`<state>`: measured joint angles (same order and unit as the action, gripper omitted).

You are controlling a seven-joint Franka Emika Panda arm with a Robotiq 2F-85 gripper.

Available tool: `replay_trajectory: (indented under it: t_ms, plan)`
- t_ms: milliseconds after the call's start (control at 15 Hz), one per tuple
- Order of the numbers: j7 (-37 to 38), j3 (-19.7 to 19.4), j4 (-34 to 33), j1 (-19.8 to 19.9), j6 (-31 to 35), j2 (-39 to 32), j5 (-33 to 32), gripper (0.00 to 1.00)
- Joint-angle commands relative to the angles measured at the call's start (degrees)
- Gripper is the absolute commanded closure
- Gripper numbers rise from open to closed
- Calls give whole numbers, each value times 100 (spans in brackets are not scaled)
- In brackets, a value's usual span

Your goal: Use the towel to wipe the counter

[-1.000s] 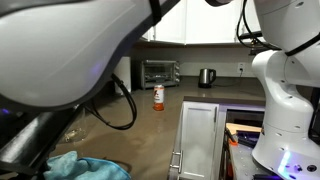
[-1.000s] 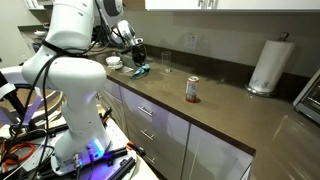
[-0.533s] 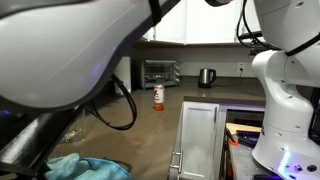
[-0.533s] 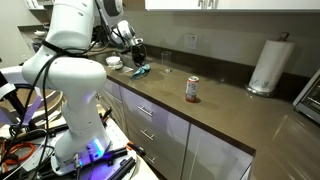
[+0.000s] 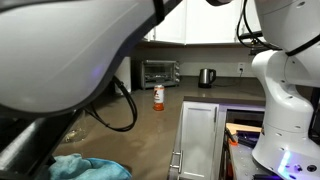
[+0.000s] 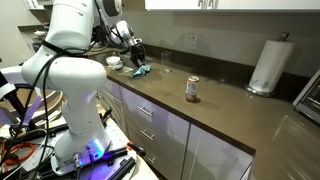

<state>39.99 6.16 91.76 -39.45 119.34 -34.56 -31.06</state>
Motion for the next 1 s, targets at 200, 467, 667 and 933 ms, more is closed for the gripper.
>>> replay_trajectory:
  t_ms: [200,467,667,933]
  plan:
    - [90,-21,121,-217,-243,253,97,0]
    - [41,65,228,-278,-212,424,191,0]
    - [179,73,475,-303,-103,676,231,0]
    - [321,157,981,-199,-10,1113,397,0]
